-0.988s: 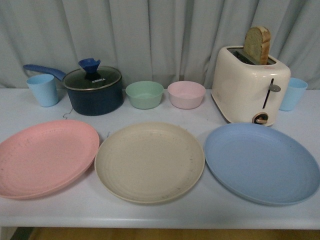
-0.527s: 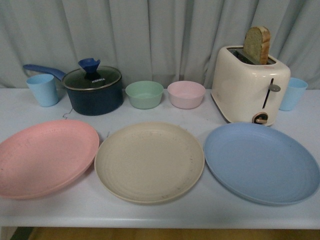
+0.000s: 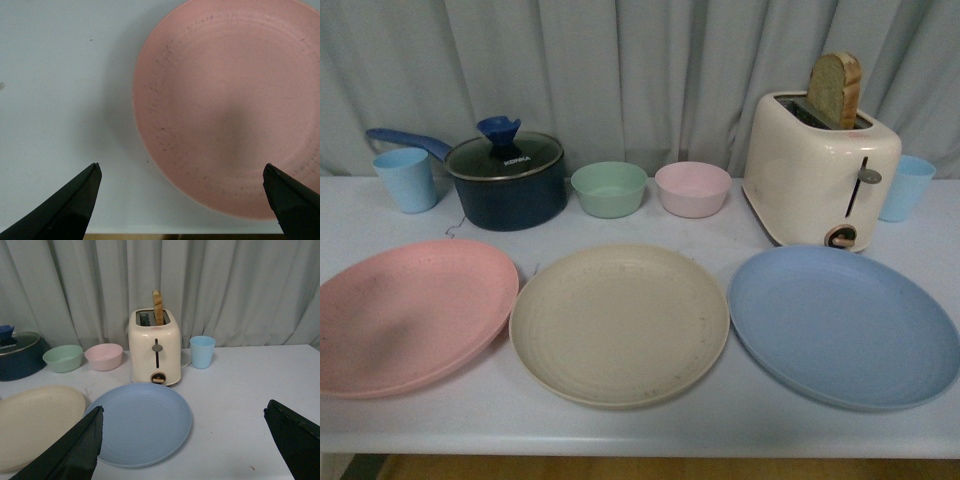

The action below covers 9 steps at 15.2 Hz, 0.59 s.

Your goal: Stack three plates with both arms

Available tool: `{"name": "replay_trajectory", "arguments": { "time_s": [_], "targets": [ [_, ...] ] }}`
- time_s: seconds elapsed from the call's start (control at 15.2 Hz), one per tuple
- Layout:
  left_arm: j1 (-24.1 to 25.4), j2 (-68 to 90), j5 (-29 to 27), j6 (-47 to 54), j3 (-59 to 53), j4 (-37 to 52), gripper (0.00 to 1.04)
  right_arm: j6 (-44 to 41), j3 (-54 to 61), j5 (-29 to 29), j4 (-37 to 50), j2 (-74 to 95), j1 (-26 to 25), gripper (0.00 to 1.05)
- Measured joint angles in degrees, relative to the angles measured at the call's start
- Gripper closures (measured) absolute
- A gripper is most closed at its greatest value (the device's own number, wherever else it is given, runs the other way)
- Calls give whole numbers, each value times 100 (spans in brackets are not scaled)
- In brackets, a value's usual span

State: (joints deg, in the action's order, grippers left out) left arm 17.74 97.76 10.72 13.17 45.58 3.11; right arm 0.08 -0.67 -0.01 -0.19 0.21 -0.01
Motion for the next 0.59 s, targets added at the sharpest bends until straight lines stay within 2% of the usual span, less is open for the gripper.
{"name": "replay_trajectory", "arguments": {
  "time_s": [0.26,0.59],
  "targets": [
    [114,1047,164,245,870,-111,7,0,0,-2,0,0,0,6],
    [111,1709,286,382,1353,-195,7,0,0,-2,0,0,0,6]
  ]
}}
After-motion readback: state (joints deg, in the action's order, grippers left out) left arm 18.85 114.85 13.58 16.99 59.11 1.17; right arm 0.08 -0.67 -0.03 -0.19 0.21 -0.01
